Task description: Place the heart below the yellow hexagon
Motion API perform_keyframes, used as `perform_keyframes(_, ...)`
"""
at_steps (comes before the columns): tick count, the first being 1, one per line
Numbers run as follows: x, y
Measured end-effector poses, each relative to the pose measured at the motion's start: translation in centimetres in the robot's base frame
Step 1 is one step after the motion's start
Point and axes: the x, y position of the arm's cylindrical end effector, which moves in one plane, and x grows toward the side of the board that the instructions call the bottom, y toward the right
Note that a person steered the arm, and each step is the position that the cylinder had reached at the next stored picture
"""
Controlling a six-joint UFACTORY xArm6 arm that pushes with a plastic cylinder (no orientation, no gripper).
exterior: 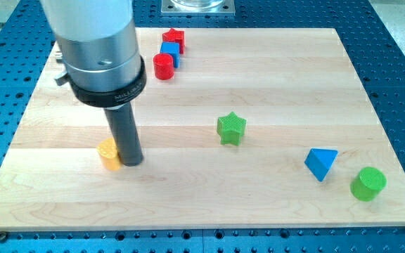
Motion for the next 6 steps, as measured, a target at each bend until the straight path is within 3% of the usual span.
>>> perform_keyframes(2, 3.2, -2.0)
perform_keyframes(3, -1.4, -4.0)
perform_keyframes(5, 0.8, -5.7)
perform_keyframes(6, -1.2, -9.8)
